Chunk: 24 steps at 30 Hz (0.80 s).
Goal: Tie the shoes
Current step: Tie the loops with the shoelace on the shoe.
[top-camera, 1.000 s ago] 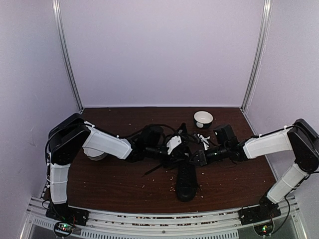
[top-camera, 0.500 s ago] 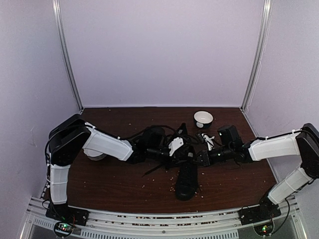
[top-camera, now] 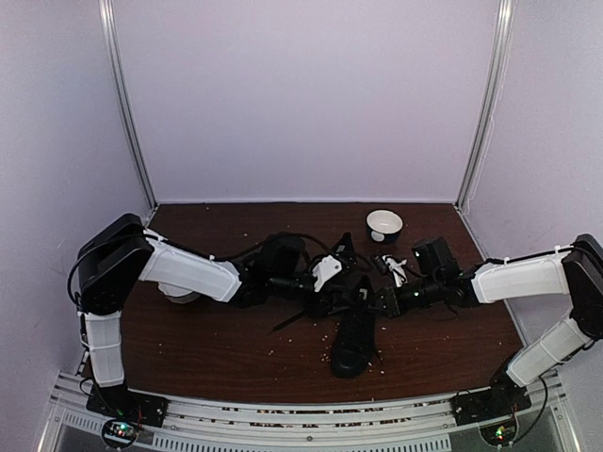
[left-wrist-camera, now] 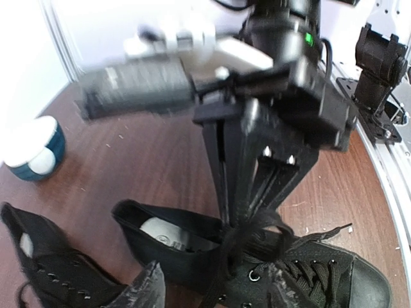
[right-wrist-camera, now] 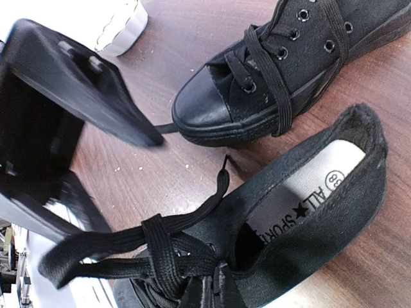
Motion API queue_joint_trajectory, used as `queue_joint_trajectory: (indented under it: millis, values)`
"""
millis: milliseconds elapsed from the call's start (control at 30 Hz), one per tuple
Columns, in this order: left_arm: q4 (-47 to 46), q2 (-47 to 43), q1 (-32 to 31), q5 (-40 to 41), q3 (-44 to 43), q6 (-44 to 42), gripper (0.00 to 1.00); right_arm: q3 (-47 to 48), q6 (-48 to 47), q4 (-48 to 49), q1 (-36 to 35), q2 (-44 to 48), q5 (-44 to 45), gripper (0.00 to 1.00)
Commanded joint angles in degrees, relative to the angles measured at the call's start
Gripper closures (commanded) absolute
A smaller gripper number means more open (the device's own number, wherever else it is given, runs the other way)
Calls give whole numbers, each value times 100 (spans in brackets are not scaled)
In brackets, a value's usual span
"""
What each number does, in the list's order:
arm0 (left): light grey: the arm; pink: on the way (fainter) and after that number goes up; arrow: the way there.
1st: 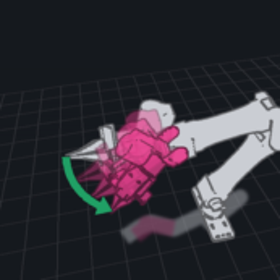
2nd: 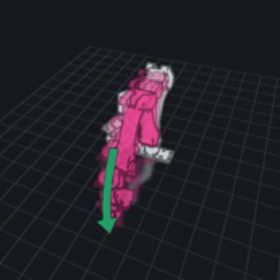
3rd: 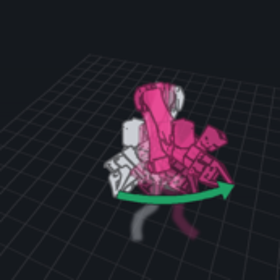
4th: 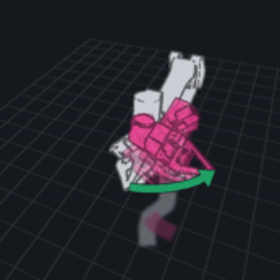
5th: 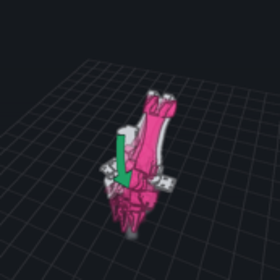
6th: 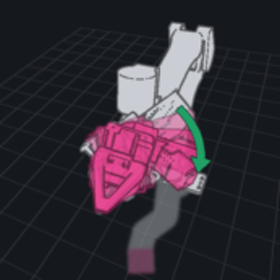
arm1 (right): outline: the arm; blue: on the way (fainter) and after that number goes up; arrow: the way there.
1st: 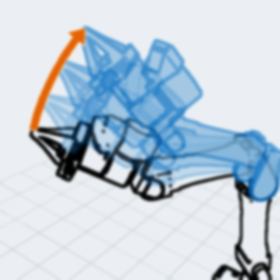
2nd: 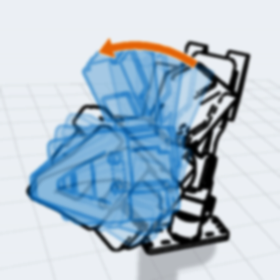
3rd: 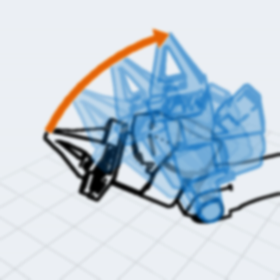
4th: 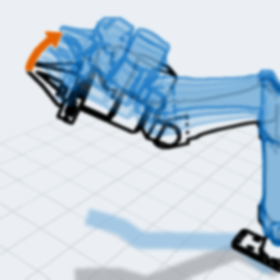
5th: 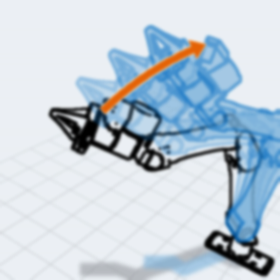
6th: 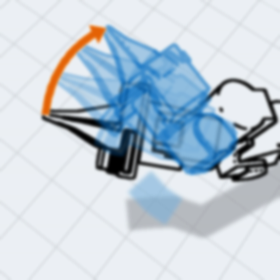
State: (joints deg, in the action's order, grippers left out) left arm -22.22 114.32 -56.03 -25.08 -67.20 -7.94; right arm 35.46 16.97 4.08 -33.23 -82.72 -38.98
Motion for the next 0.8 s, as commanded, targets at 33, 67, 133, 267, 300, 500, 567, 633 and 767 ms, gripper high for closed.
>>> queue_joint_trajectory:
  millis: [33,67,133,267,300,500,567,633,767]
  values:
    - [17,-406,-119,282,30,-537,46,158,-135,-286,27,116,-130,100]
    - [136,-384,-165,350,-29,-654,46,177,-133,-304,27,109,-143,100]
    - [327,-316,-262,445,-147,-803,45,200,-124,-313,27,99,-145,100]
    - [357,-258,-312,308,-253,-818,45,225,-115,-344,27,88,-145,100]
    - [389,-254,-312,231,-258,-859,45,233,-106,-350,23,81,-151,100]
    - [371,-541,-338,90,170,-1269,45,321,-131,-418,23,-22,-160,100]
    - [134,-680,-358,195,420,-1408,45,333,-124,-410,27,-42,-171,100]
    - [123,-722,-456,425,445,-1659,44,352,-131,-420,27,-48,-185,100]
    - [-66,-518,-794,1406,206,-1997,45,376,-149,-460,27,-69,-189,100]
